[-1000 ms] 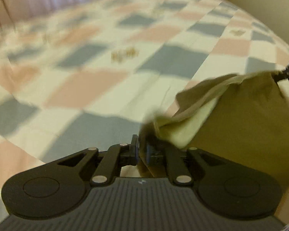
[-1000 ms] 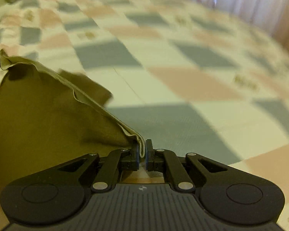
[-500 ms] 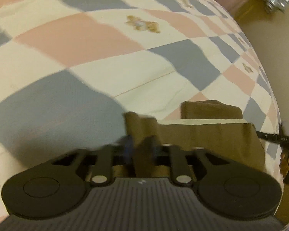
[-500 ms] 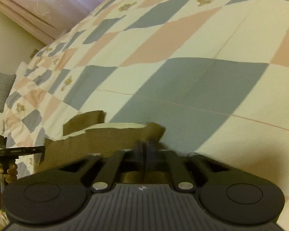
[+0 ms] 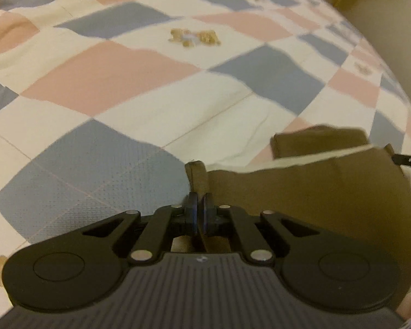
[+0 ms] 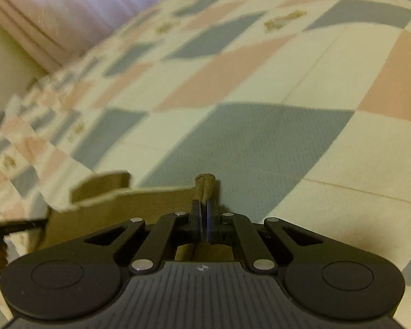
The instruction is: Fold clothes
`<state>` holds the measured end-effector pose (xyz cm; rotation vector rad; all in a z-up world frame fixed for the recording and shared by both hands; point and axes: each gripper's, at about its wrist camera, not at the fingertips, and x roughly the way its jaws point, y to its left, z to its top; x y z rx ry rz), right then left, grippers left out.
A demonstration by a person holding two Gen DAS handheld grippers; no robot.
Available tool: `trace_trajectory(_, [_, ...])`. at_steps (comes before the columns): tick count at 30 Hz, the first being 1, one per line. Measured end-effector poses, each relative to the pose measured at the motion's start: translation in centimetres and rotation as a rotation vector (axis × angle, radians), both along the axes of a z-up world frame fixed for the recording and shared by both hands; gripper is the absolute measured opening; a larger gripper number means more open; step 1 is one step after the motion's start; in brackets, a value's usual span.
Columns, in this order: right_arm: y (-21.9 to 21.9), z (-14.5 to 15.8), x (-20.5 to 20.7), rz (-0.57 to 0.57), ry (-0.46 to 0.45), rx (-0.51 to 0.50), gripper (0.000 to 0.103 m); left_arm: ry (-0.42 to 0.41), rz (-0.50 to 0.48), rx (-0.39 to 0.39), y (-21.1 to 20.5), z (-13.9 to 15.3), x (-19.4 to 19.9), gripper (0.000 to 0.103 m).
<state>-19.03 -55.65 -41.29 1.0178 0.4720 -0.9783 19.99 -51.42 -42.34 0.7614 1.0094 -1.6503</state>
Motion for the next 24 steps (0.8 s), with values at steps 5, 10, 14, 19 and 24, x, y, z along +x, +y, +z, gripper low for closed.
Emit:
trace_trajectory(5, [5.7, 5.0, -2.5, 0.018, -0.17, -0.101, 0.003, 0.066, 0.014, -0.104, 5.3, 5.8, 2.6, 0.0])
trace_trajectory(10, [15.7, 9.3, -4.8, 0.047, -0.23, -0.005, 0.003, 0.09, 0.079, -0.074, 14.8, 10.8, 4.6, 0.0])
trace_trajectory(14, [24.4, 9.7, -7.7, 0.0, -0.147, 0.182, 0.003, 0.063, 0.189, 0.141, 25.0, 10.8, 6.4, 0.0])
trace_trajectory(19, [32.8, 7.4, -9.3, -0.059, -0.029, 0.363, 0.008, -0.002, 0.202, 0.373, 35.0, 8.0, 6.2, 0.0])
trace_trajectory(24, [29.4, 4.0, -7.6, -0.235, -0.223, 0.315, 0.047, 0.176, 0.344, 0.195, 29.5, 5.8, 6.8, 0.022])
